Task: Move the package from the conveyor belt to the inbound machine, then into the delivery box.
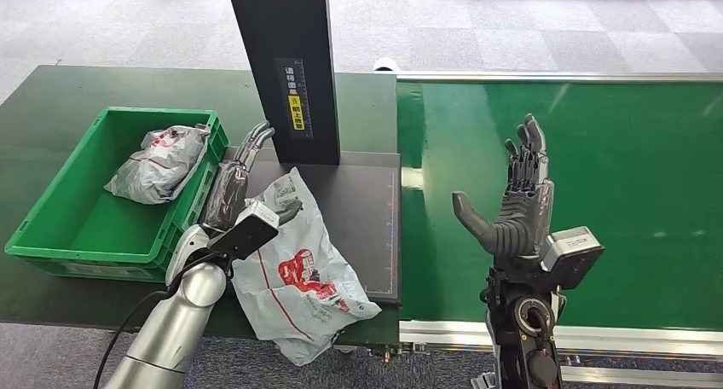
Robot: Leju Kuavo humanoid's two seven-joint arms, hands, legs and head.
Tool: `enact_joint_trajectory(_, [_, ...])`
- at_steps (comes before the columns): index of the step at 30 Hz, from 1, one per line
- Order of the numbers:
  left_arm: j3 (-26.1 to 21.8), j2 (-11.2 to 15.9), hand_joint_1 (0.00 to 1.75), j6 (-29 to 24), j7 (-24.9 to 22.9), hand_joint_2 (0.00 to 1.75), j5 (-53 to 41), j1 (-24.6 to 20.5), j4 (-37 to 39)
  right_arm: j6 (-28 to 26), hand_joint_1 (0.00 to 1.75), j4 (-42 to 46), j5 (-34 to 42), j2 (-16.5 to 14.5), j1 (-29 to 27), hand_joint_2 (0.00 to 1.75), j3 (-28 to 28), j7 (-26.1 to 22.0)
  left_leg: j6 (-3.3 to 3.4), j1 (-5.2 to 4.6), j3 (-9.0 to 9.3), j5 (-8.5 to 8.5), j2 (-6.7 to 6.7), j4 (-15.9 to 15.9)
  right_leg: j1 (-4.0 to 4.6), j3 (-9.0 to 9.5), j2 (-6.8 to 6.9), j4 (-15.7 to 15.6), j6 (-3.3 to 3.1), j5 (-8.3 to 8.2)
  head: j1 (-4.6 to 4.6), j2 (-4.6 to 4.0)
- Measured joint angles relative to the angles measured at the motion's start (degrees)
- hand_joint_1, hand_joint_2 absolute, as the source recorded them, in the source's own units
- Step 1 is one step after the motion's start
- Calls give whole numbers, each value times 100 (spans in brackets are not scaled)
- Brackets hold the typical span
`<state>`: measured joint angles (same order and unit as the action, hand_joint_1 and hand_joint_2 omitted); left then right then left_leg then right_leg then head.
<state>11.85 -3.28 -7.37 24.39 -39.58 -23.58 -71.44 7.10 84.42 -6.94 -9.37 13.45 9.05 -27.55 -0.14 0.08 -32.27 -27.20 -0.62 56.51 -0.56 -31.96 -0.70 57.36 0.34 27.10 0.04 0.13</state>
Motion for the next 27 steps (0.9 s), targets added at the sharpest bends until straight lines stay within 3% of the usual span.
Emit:
enact_joint_trajectory(7, [4, 555, 0, 1032, -152, 175, -712, 162, 179, 7, 0, 79, -49, 23, -82, 175, -132, -4, -1, 0, 2, 0, 3, -1, 1, -1, -3, 0, 0, 0, -1, 0])
enact_joint_trajectory(14, [-43, 1112, 0, 1532, -76, 175, -825, 244, 666, 26, 0, 97, -72, 36, -119, 175, -231, -4, -1, 1, 2, 0, 3, -2, 1, -1, -3, 0, -1, 1, 0, 0])
enact_joint_trajectory(22, [-72, 1286, 0, 1600, -54, 175, -800, 234, 824, 31, 0, 97, -86, 38, -123, 175, -269, -1, -1, 0, 4, 0, 1, -2, 0, 3, -2, 0, -1, 1, 0, 0])
enact_joint_trajectory(27, [-60, 1469, 0, 2168, 108, 175, -557, 244, 847, 31, 0, 113, -87, 48, -171, 175, -286, 21, -1, 1, 9, 0, 2, -2, 1, 6, -2, 0, -1, 1, -2, 0])
